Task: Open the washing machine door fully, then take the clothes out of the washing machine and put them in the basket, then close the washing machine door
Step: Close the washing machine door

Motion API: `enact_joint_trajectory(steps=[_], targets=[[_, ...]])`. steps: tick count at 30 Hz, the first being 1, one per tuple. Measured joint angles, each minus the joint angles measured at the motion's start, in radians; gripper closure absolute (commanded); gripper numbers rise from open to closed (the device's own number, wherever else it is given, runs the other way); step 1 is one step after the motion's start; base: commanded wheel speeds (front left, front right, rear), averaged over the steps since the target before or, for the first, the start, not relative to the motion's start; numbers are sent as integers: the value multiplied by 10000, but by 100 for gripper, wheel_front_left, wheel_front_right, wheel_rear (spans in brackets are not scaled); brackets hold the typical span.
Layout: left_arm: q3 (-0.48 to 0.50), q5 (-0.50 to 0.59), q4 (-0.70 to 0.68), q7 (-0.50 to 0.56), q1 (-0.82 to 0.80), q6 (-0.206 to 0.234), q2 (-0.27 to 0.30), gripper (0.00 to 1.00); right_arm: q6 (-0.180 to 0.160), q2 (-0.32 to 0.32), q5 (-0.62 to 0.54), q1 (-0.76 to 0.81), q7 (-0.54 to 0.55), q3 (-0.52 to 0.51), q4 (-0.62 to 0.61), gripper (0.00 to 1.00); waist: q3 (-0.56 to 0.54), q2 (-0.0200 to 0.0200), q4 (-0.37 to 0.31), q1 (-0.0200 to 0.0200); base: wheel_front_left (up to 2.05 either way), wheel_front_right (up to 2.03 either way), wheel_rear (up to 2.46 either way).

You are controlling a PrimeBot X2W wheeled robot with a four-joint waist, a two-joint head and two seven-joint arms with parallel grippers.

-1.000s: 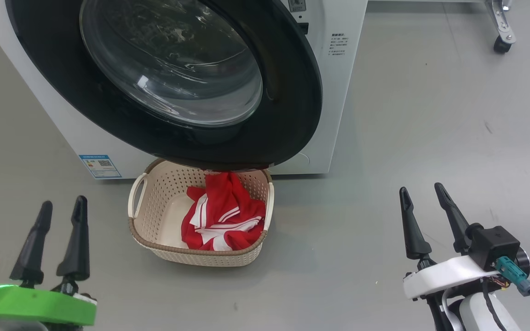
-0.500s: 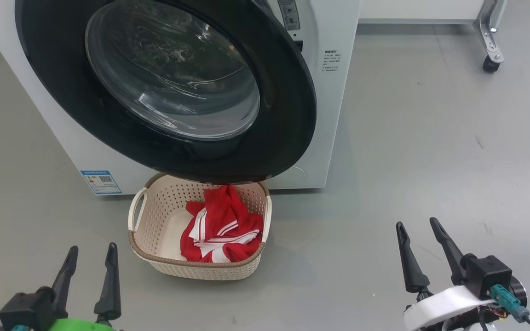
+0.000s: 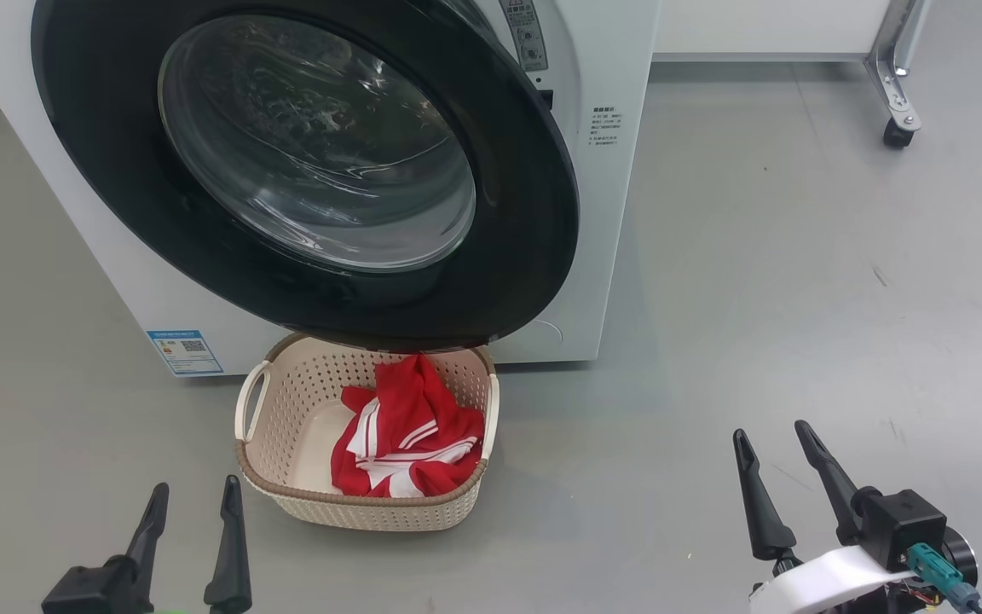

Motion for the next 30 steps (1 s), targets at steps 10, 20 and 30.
enact_joint_trajectory(steps=[10,20,30], targets=[[-75,146,121,-167,7,117,-127,0,-8,-2,-2,137,0,33,-109,0,-70,0,-41,0,0,0,0],[-96,326,194,-176,19,207,-146,0,-8,-12,-31,139,21,98,-207,0,-111,0,-100,0,0,0,0],[-130,422,201,-209,22,211,-171,0,-12,-15,-29,145,21,79,-299,100,-106,0,-128,0,0,0,0]])
